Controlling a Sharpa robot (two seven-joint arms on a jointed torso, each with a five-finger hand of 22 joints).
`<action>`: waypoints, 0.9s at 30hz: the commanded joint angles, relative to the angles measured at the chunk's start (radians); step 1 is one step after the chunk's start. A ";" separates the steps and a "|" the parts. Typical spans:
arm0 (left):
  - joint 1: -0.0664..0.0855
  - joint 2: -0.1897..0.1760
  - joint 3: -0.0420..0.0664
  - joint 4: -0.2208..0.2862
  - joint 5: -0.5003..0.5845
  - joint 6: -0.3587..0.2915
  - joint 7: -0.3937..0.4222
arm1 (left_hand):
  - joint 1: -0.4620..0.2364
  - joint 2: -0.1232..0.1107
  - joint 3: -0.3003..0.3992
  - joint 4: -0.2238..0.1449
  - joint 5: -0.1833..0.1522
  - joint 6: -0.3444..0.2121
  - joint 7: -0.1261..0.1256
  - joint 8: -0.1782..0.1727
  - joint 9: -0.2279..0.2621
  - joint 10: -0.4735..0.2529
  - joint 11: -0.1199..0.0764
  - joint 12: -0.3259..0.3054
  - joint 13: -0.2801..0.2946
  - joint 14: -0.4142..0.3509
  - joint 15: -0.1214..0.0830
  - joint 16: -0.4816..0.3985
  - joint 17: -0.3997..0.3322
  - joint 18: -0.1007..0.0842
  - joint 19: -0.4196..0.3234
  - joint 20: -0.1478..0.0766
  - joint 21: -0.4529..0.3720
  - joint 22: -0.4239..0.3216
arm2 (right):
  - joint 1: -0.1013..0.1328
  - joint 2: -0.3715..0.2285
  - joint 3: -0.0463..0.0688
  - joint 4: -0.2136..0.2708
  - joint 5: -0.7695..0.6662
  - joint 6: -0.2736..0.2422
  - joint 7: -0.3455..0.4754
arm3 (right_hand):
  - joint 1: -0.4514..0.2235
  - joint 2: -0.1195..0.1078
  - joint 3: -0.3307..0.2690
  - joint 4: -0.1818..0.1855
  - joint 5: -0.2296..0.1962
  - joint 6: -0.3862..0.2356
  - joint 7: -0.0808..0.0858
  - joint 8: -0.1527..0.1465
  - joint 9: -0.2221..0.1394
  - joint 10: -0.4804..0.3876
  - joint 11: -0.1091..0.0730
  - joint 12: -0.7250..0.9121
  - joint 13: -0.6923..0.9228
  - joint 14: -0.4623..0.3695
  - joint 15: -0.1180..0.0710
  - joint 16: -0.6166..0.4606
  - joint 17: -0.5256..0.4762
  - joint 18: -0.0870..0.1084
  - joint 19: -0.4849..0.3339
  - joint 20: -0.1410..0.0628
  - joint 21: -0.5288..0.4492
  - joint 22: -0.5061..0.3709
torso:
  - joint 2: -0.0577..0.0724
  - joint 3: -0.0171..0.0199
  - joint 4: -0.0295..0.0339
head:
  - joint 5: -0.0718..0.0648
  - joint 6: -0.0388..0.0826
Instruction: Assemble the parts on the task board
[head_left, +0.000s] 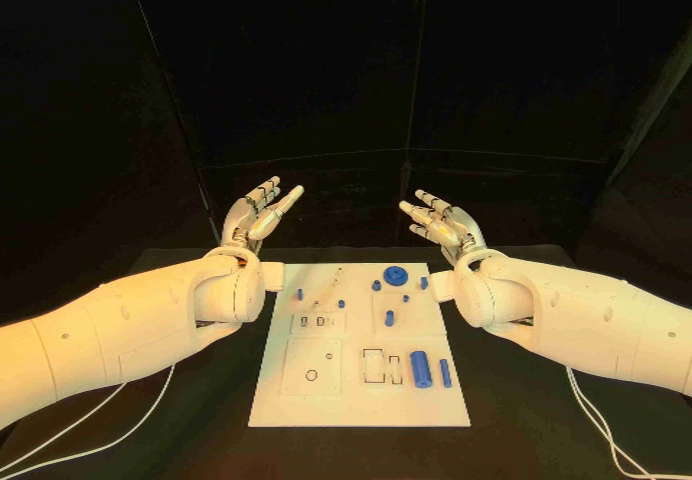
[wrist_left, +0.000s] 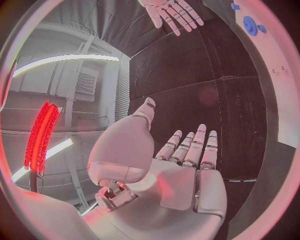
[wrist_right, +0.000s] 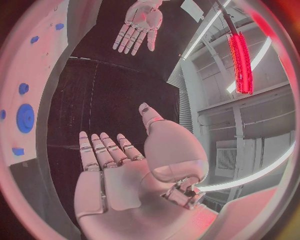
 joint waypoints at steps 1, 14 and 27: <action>0.003 0.002 0.000 -0.005 0.015 0.073 0.056 | 0.027 0.001 -0.001 0.007 0.006 0.011 0.082 0.006 0.002 0.010 0.004 0.006 0.001 0.012 0.003 0.006 0.002 0.014 0.003 0.012 0.005 0.001 | 0.015 0.017 -0.003 -0.041 -0.116 0.211 -0.066 | 0.153 0.003 0.021 -0.098 0.000 0.239 0.155 0.041 0.024 0.312 -0.006 0.047 0.023 0.308 -0.022 0.056 0.023 0.052 0.266 0.007 0.090 0.047 | 0.000 -0.0002 0.0002 | 0.000 0.000; 0.011 -0.053 -0.001 0.032 0.015 0.105 0.052 | 0.040 0.003 -0.005 0.010 0.006 0.028 0.083 0.009 0.004 0.034 0.010 0.010 0.004 0.077 0.018 0.021 0.013 0.028 0.041 0.014 0.018 0.009 | 0.040 0.023 -0.008 -0.154 -0.668 0.154 -0.049 | 0.224 -0.030 0.051 -0.221 0.006 0.658 0.101 0.087 0.038 0.692 -0.083 0.104 0.028 0.746 -0.118 0.155 0.038 0.114 0.515 -0.026 0.231 0.091 | 0.016 -0.0021 0.0003 | 0.000 -0.022; 0.011 -0.145 -0.001 0.152 -0.034 0.146 0.065 | 0.091 0.020 -0.022 -0.002 0.006 0.219 0.113 0.034 0.019 0.212 0.045 0.025 0.016 0.323 0.012 0.089 0.045 0.058 0.369 0.010 0.115 0.056 | 0.083 0.009 -0.007 -0.126 -1.040 0.159 -0.214 | 0.203 -0.092 0.098 -0.257 0.073 0.760 0.050 0.063 0.038 0.881 -0.156 0.075 0.032 1.089 -0.227 0.286 0.118 0.113 0.722 -0.145 0.471 0.211 | 0.076 -0.0058 -0.0079 | 0.009 -0.009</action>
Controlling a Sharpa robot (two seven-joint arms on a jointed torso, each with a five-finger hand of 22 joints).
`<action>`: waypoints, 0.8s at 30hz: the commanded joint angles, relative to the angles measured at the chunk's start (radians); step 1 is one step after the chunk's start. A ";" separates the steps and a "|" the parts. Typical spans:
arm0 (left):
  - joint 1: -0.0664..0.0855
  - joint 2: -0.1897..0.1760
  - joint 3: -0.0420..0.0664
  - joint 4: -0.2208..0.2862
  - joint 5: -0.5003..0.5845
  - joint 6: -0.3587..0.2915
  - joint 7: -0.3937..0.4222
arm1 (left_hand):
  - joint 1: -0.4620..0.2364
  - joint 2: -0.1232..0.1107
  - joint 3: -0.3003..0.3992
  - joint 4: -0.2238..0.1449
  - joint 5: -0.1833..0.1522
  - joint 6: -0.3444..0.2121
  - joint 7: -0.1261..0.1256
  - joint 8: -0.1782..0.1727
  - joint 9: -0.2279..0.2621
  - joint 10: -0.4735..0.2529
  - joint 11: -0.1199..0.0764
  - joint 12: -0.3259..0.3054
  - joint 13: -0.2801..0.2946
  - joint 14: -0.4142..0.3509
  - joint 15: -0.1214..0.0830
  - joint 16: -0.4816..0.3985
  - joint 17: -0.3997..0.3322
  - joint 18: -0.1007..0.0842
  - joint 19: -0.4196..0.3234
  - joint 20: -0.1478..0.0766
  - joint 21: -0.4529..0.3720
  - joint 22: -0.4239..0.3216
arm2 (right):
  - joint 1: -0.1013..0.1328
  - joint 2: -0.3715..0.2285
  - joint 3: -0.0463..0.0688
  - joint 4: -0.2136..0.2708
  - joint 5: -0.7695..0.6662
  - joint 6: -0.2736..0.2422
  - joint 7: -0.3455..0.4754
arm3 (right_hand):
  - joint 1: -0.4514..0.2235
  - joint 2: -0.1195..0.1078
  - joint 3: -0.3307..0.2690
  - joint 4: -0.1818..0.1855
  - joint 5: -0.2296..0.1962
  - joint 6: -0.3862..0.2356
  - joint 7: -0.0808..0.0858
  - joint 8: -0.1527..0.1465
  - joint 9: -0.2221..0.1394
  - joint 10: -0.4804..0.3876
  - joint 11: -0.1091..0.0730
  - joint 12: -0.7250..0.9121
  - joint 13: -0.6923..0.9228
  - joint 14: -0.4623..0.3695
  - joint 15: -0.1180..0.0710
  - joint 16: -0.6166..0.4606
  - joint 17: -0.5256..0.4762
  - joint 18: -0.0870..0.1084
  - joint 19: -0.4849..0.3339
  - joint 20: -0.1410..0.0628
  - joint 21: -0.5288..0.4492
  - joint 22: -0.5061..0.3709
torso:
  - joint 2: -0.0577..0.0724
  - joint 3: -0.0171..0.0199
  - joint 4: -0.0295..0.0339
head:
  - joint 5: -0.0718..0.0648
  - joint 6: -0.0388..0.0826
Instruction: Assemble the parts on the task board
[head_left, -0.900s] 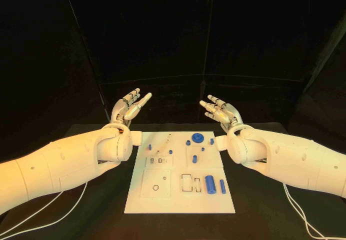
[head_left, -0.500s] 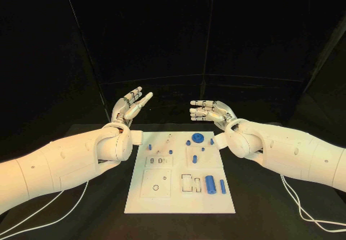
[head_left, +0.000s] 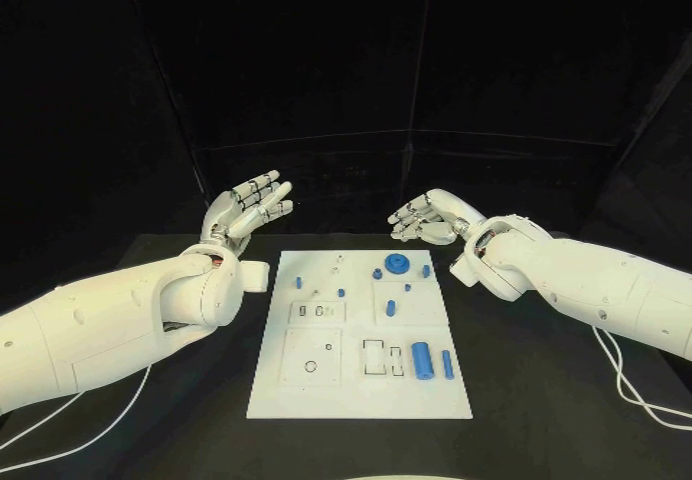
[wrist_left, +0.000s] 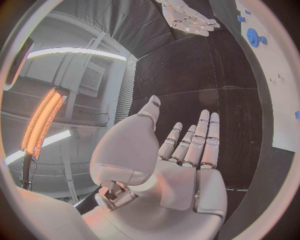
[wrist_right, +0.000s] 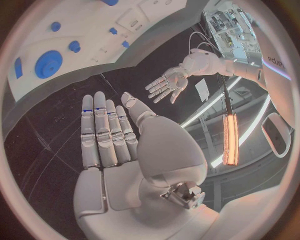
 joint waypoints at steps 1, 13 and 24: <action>0.001 -0.017 0.001 0.031 -0.037 0.043 0.029 | 0.012 0.004 -0.009 0.001 0.005 0.051 0.098 0.010 0.003 0.084 0.010 0.015 0.007 0.048 -0.015 0.019 0.006 0.026 0.061 0.001 0.025 0.009 | 0.012 -0.001 0.001 0.014 -0.246 -0.006 -0.104 | -0.011 -0.051 0.011 -0.017 0.038 0.078 -0.033 -0.010 0.003 0.118 -0.046 -0.015 0.005 0.223 -0.067 0.112 0.069 0.012 0.130 -0.069 0.168 0.088 | 0.034 -0.0036 -0.0035 | 0.004 0.009; -0.001 -0.057 0.000 0.117 -0.043 0.077 0.024 | 0.033 0.026 -0.027 -0.017 0.006 0.290 0.091 0.037 0.015 0.415 -0.026 0.099 0.021 0.218 -0.065 0.090 0.023 0.066 0.233 -0.016 0.092 0.031 | 0.031 0.010 0.002 0.059 -0.548 0.048 -0.274 | -0.052 -0.079 0.039 -0.014 0.031 0.113 -0.053 -0.036 0.001 0.145 -0.066 -0.058 0.007 0.326 -0.099 0.405 0.274 0.010 0.166 -0.108 0.431 0.248 | 0.090 -0.0156 0.0084 | 0.002 0.025; -0.002 -0.077 0.000 0.182 -0.043 0.096 0.017 | 0.033 0.028 -0.034 -0.020 0.006 0.309 0.089 0.032 0.014 0.422 -0.028 0.098 0.019 0.233 -0.069 0.093 0.022 0.067 0.253 -0.021 0.096 0.031 | 0.049 0.029 0.003 0.069 -0.639 0.084 -0.332 | -0.080 -0.092 0.056 -0.011 0.007 0.091 -0.056 -0.038 0.001 0.089 -0.061 -0.048 0.008 0.321 -0.093 0.823 0.693 0.012 0.165 -0.102 0.558 0.323 | 0.131 -0.0230 0.0098 | -0.004 0.046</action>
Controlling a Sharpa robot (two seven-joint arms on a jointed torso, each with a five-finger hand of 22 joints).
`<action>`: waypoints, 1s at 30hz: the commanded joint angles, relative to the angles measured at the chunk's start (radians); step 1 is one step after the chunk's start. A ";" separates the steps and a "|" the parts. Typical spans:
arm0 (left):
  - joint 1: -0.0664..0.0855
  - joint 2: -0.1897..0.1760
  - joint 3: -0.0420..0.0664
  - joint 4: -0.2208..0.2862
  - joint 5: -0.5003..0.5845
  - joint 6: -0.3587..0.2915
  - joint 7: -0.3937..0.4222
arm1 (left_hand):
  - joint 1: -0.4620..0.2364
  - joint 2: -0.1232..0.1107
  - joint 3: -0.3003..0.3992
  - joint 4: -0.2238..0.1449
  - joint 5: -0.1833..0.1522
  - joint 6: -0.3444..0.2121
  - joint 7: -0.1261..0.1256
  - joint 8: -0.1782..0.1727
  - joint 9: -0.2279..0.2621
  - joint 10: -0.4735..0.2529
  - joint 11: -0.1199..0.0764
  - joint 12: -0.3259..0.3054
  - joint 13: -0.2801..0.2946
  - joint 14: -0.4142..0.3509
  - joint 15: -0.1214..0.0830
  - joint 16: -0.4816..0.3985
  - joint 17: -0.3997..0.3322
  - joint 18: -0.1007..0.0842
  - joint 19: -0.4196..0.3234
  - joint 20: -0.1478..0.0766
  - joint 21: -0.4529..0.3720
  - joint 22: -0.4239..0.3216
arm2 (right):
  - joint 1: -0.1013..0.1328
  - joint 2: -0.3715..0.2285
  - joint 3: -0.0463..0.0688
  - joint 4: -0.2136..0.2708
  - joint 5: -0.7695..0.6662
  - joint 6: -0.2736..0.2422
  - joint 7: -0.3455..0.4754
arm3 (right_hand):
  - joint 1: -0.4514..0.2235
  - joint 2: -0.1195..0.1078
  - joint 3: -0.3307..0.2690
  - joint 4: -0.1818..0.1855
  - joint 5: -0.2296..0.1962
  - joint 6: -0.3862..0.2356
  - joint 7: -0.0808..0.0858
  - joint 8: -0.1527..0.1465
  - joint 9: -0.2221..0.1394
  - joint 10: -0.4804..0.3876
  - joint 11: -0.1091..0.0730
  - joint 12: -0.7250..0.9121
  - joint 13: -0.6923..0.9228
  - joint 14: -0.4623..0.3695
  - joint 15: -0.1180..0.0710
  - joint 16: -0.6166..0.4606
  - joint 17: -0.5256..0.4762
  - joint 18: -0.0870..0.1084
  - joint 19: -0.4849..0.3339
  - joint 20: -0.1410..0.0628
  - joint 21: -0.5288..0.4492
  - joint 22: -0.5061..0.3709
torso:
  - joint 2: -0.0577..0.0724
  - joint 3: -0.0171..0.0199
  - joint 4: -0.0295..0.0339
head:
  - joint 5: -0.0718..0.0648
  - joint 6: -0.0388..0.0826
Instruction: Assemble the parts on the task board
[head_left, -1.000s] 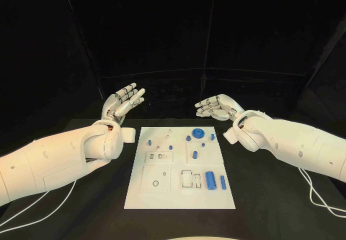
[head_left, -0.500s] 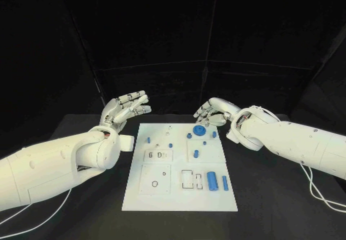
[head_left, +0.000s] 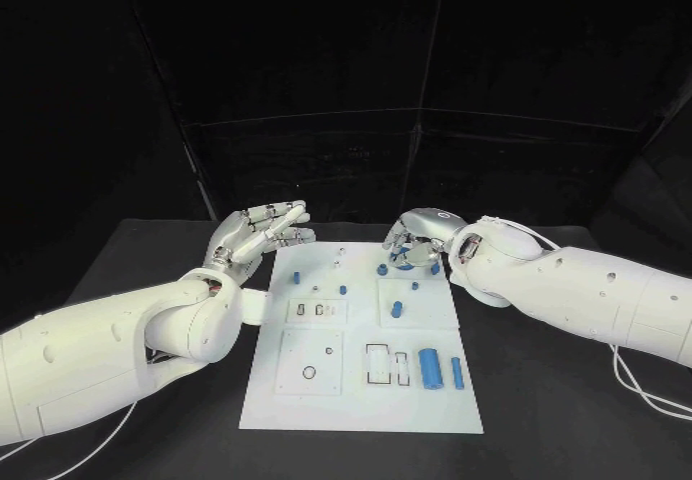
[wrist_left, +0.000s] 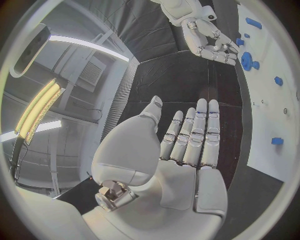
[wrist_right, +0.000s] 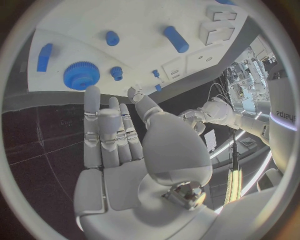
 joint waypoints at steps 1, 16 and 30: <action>0.001 -0.005 0.001 0.017 -0.012 0.030 0.012 | 0.008 0.003 -0.009 0.000 0.006 0.007 0.042 -0.002 0.000 0.007 0.002 0.001 -0.001 0.006 -0.002 0.004 -0.001 0.014 0.008 -0.002 0.005 0.001 | 0.008 0.006 0.001 0.001 -0.073 0.039 -0.050 | -0.006 -0.003 0.007 0.002 -0.007 -0.013 -0.002 -0.006 0.000 -0.018 0.001 0.003 0.000 0.033 0.007 0.035 0.036 0.012 -0.005 0.006 0.013 0.007 | 0.020 -0.0038 -0.0015 | -0.001 0.005; 0.001 -0.005 0.001 0.035 0.011 0.049 0.010 | 0.003 0.003 -0.014 0.001 0.006 0.003 0.043 -0.007 -0.001 0.004 0.002 -0.003 -0.002 0.007 -0.002 0.002 -0.003 0.013 0.019 -0.003 0.007 0.001 | 0.016 0.038 0.001 -0.022 -0.083 0.113 -0.068 | -0.008 0.003 0.013 0.007 -0.010 -0.032 0.000 -0.005 0.001 -0.039 0.004 0.024 0.002 0.038 0.012 0.180 0.200 0.013 -0.003 0.011 0.065 0.035 | 0.033 -0.0074 -0.0024 | 0.003 0.003; 0.001 -0.005 0.001 0.044 0.014 0.054 0.012 | 0.001 0.004 -0.016 0.002 0.006 0.000 0.043 -0.009 -0.002 0.003 0.002 -0.004 -0.002 0.007 -0.002 0.001 -0.003 0.013 0.021 -0.003 0.007 0.001 | 0.017 0.066 0.002 -0.047 -0.083 0.161 -0.072 | -0.012 0.016 0.023 0.014 -0.018 -0.030 -0.001 -0.003 0.001 -0.041 0.003 0.035 0.002 0.042 0.012 0.243 0.276 0.007 0.012 0.012 0.108 0.082 | 0.036 -0.0073 -0.0028 | 0.007 0.001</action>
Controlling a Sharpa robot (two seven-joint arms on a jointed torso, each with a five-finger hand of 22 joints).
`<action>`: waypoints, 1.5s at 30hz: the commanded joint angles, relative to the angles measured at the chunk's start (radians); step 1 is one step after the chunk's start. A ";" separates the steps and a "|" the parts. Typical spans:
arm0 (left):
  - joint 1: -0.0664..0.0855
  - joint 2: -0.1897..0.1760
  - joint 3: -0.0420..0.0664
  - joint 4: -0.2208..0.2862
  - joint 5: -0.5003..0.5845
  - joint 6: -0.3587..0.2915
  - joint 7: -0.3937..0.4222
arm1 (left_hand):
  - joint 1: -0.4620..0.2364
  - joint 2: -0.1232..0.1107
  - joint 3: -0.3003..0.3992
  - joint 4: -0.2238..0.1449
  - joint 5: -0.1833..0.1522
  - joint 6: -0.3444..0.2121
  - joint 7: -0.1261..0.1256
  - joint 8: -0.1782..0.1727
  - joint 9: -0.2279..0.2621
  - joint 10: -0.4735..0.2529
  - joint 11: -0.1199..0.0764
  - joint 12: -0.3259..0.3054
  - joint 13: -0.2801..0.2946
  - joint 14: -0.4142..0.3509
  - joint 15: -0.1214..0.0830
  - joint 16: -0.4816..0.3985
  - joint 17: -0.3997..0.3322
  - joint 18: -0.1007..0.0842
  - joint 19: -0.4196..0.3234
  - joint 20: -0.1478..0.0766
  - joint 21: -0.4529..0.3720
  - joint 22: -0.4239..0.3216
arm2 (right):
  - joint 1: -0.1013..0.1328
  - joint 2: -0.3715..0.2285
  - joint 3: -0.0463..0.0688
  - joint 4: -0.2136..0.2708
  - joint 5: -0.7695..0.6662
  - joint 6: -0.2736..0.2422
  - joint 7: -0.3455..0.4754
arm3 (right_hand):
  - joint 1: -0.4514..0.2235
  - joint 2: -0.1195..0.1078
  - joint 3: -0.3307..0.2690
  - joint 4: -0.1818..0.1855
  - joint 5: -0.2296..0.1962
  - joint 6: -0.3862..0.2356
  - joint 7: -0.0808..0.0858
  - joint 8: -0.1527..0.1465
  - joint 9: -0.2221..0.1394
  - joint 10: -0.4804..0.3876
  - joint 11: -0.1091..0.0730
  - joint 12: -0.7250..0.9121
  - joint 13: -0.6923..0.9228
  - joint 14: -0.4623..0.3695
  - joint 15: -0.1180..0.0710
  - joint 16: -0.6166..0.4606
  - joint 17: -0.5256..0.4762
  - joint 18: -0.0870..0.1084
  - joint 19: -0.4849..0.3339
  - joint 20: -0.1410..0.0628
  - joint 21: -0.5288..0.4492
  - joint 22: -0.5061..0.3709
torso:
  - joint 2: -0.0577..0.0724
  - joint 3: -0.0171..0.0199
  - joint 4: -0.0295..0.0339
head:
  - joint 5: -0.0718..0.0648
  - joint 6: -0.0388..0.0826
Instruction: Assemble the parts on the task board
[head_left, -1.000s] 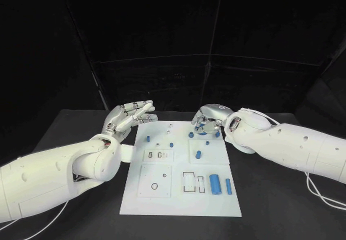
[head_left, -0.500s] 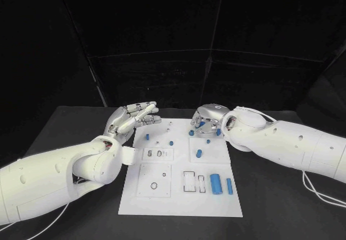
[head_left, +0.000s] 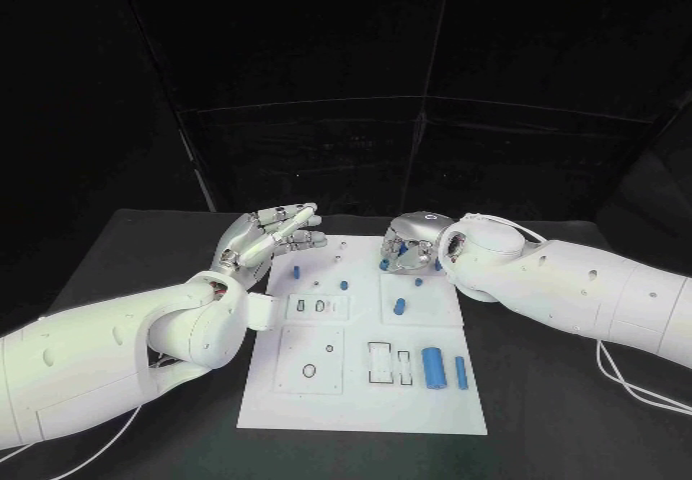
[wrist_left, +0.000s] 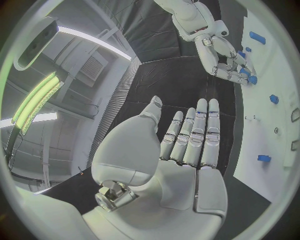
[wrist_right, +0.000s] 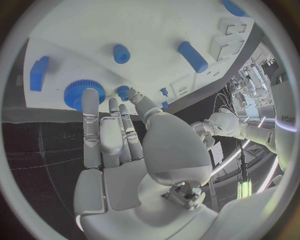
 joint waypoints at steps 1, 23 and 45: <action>0.001 0.001 0.001 0.003 0.002 0.019 0.013 | 0.001 0.004 -0.008 0.000 0.006 0.000 0.043 -0.006 -0.002 0.003 0.002 -0.004 -0.001 0.007 -0.002 0.001 -0.002 0.013 0.006 -0.003 0.006 0.001 | 0.003 0.006 0.001 -0.005 -0.009 0.037 -0.004 | -0.002 0.007 0.009 0.000 -0.008 -0.002 0.001 -0.003 0.002 -0.006 0.000 0.005 0.001 0.039 0.009 0.011 0.014 0.007 0.010 0.002 0.013 0.013 | 0.001 0.0005 -0.0007 | 0.000 -0.002; 0.001 0.008 0.001 -0.002 0.002 0.024 0.014 | 0.001 0.005 -0.009 0.000 0.006 0.004 0.044 -0.007 -0.001 0.002 0.003 -0.005 -0.001 0.007 -0.002 0.000 -0.002 0.013 0.008 -0.003 0.006 0.001 | 0.003 0.053 0.001 -0.058 0.000 0.053 0.005 | -0.003 0.043 0.055 0.021 -0.047 0.009 0.002 -0.002 0.002 0.022 -0.005 0.028 0.002 0.032 0.006 0.048 0.043 0.002 0.015 0.001 0.059 0.057 | 0.004 -0.0002 0.0003 | -0.004 -0.008; 0.003 0.000 0.001 0.004 0.002 0.024 0.014 | 0.001 0.006 -0.009 -0.001 0.006 0.003 0.044 -0.007 -0.001 0.003 0.003 -0.005 -0.001 0.007 -0.002 0.000 -0.002 0.013 0.009 -0.003 0.006 0.001 | 0.003 0.069 0.001 -0.059 0.034 -0.158 0.027 | 0.027 0.047 0.146 0.012 -0.084 0.060 -0.003 0.012 0.005 0.061 -0.015 0.041 0.006 0.025 -0.001 0.055 0.027 -0.010 0.052 -0.006 0.125 0.141 | 0.008 -0.0013 0.0005 | 0.000 -0.004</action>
